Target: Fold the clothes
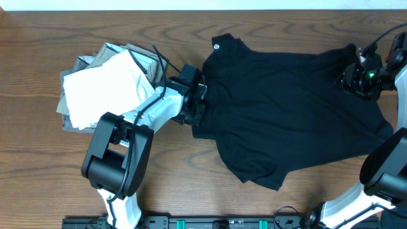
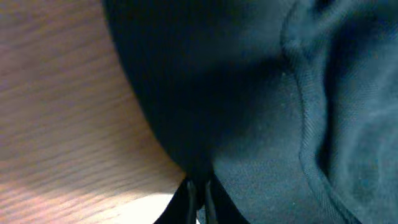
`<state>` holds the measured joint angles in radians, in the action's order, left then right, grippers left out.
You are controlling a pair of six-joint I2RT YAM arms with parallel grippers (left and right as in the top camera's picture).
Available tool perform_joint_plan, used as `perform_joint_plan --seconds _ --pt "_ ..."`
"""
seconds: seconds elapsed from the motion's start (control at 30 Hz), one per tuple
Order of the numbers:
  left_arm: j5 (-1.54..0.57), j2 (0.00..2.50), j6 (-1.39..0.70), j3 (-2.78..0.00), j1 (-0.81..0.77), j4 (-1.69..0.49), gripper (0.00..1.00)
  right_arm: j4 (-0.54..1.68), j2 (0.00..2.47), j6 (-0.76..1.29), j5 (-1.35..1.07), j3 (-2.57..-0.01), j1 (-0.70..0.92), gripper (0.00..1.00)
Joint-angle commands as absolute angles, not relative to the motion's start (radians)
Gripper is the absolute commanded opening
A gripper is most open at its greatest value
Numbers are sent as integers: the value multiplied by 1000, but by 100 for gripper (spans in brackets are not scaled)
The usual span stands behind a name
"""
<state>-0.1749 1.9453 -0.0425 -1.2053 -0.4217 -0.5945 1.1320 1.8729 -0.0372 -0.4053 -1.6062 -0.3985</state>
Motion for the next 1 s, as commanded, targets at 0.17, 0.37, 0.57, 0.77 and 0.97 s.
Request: perform_joint_plan --seconds 0.17,0.37,0.57,0.77,0.97 --pt "254 1968 -149 -1172 -368 -643 6 1133 1877 -30 -420 -1608 -389 45" --pt "293 1967 -147 -1235 -285 -647 6 1136 1877 -23 -419 -1608 -384 47" --pt "271 1965 -110 -1341 -268 -702 36 1137 1879 -1 -363 -1608 -378 55" --pt "117 1948 -110 -1511 -269 -892 73 1150 1882 44 -286 -1581 -378 58" --pt "-105 1904 -111 -1599 -270 -1048 78 1099 1882 81 -281 -1511 -378 58"
